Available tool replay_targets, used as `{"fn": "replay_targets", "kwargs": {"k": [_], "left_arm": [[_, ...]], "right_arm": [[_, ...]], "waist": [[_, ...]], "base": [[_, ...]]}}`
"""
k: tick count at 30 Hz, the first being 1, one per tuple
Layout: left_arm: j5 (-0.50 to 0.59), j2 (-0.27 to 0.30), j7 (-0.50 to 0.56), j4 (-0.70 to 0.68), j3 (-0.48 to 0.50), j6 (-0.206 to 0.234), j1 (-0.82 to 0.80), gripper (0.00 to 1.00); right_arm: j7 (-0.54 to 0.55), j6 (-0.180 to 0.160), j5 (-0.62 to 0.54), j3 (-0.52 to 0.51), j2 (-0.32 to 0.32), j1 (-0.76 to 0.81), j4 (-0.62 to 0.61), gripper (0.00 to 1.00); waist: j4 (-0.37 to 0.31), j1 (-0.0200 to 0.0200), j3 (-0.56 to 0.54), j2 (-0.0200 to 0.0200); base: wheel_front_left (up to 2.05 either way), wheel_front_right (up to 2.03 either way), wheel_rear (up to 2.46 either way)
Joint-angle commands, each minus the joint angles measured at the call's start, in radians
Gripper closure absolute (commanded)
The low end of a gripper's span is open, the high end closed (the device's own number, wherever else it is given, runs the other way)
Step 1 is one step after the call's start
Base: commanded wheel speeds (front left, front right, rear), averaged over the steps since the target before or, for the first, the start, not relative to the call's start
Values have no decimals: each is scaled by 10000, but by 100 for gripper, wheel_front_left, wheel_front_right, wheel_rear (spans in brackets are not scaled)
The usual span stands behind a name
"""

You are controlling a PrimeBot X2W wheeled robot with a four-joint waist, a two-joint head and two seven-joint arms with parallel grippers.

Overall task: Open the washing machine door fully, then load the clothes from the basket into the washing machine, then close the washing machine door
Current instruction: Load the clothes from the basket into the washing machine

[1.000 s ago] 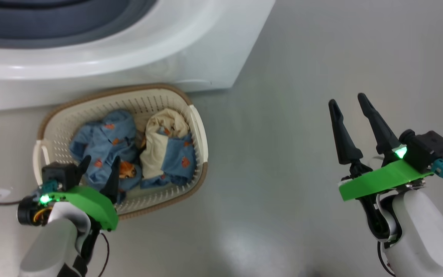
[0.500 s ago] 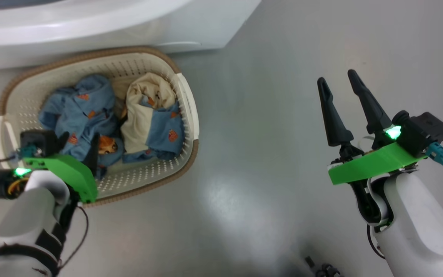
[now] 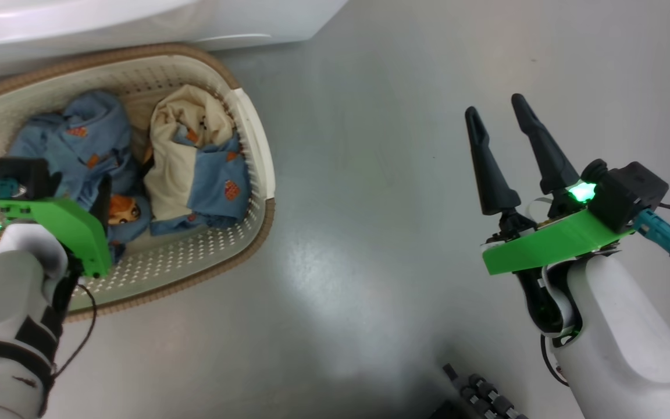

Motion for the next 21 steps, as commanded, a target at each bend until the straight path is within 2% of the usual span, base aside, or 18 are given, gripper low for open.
{"fn": "replay_targets", "kwargs": {"k": [1, 11, 21], "left_arm": [[45, 524, 40, -3, 127, 78, -11, 0], [326, 800, 611, 42, -256, 441, -397, 0], [560, 1137, 1128, 52, -646, 451, -550, 0]], "right_arm": [[-92, 46, -109, 266, 28, 165, -239, 0], [-92, 46, -68, 576, 230, 96, -302, 0], [-92, 46, 16, 865, 364, 23, -380, 0]], "waist": [[-139, 0, 115, -1], [-506, 0, 407, -1], [-854, 0, 637, -1]], "base": [[0, 0, 0], [0, 0, 0], [0, 0, 0]]}}
